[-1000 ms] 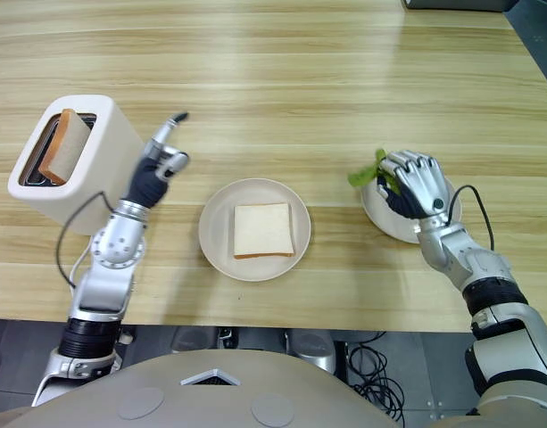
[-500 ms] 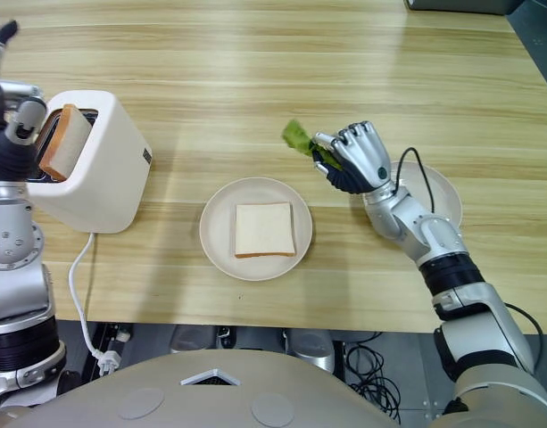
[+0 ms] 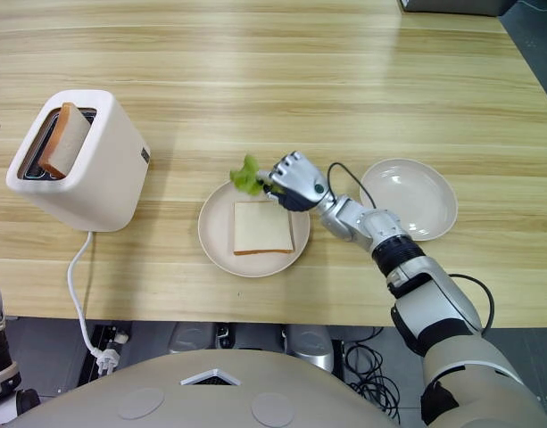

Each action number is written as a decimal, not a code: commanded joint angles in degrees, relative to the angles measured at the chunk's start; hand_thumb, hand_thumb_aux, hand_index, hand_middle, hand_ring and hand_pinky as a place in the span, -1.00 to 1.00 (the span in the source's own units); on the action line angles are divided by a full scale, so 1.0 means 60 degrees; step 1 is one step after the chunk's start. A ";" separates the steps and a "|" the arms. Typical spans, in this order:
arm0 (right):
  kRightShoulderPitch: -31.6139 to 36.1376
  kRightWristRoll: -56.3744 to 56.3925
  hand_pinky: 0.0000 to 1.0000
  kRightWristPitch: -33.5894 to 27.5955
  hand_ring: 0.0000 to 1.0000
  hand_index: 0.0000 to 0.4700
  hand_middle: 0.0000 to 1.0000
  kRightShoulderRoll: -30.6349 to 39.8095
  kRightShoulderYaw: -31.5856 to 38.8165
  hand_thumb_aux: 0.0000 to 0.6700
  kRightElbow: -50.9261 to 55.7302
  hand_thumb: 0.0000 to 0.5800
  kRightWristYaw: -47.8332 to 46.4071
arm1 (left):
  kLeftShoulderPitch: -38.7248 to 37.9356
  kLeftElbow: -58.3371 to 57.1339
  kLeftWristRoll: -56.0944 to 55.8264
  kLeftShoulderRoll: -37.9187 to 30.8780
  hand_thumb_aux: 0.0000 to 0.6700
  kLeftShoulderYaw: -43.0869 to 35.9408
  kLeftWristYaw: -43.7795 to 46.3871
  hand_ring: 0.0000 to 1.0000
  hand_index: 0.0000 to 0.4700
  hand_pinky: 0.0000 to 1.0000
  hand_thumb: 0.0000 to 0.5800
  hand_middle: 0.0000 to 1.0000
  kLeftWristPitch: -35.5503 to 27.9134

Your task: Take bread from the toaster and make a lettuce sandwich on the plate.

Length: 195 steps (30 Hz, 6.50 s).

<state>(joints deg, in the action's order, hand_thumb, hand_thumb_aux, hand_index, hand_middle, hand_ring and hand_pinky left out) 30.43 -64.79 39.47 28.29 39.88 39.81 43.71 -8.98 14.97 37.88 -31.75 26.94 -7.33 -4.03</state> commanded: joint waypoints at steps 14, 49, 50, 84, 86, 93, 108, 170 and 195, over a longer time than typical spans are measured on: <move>-0.0914 0.0173 1.00 0.0567 1.00 0.96 1.00 0.0688 0.0418 1.00 -0.1699 1.00 -0.1127 | -0.0191 -0.0097 0.0191 -0.0048 -1.00 -0.1020 0.0576 -1.00 -1.00 -1.00 -1.00 -1.00 -0.0627; -0.0966 0.0816 -1.00 0.0244 -1.00 -1.00 -1.00 0.1469 -0.0946 -1.00 -0.2467 -1.00 -0.1507 | -0.0036 -0.0669 0.0559 -0.0272 -1.00 -0.2133 0.0923 -1.00 -1.00 -1.00 -1.00 -1.00 -0.1126; -0.0982 0.0865 -1.00 0.0238 -1.00 -1.00 -1.00 0.1484 -0.1034 -1.00 -0.2520 -1.00 -0.1509 | 0.0001 -0.0718 0.0550 -0.0266 -1.00 -0.2236 0.0956 -1.00 -1.00 -1.00 -1.00 -1.00 -0.1123; -0.1405 0.1583 -1.00 -0.0276 -1.00 -1.00 -1.00 0.1421 -0.2412 -1.00 -0.2604 -1.00 -0.0656 | 0.1835 0.1494 0.0167 -0.0193 1.00 -0.1830 -0.0644 1.00 0.96 1.00 1.00 1.00 -0.0174; -0.1473 0.1850 -1.00 -0.0132 -1.00 -1.00 -1.00 0.1420 -0.2693 -1.00 -0.2648 -1.00 -0.0520 | 0.2182 0.1891 -0.0220 -0.0138 1.00 -0.1902 -0.0485 1.00 0.96 1.00 1.00 1.00 0.0164; -0.1766 0.2228 -1.00 0.0479 -1.00 -1.00 -1.00 0.1827 -0.3775 -1.00 -0.3175 -1.00 0.0539 | 0.3101 0.2449 -0.3378 0.0701 1.00 -0.3211 0.1684 1.00 0.96 1.00 1.00 1.00 0.0645; -0.2536 0.3354 -1.00 0.2361 -1.00 -1.00 -1.00 0.2520 -0.5001 -1.00 -0.3409 -1.00 -0.0131 | 0.4480 -0.2979 -0.6810 0.2025 1.00 -0.6160 0.6786 1.00 0.96 1.00 1.00 1.00 -0.0331; -0.2239 0.1613 -1.00 0.0899 -1.00 -1.00 -1.00 0.1344 -0.1591 -1.00 -0.2378 -1.00 -0.6444 | 0.6376 -0.9091 -0.4701 0.2875 1.00 -0.7642 0.8434 1.00 0.96 1.00 1.00 1.00 0.1753; -0.2581 0.2037 -1.00 0.0598 -1.00 -1.00 -1.00 0.1600 -0.1390 -1.00 -0.2494 -1.00 -0.7248 | 0.7806 -0.5713 0.3402 0.0447 -1.00 -0.8692 -0.0132 -1.00 -1.00 -1.00 -1.00 -1.00 -0.0099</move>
<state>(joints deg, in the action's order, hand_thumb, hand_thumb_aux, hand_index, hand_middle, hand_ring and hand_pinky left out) 16.13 -50.95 43.91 37.45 29.49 21.95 2.29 39.50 -21.43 55.34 -29.57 -22.79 -7.64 -3.53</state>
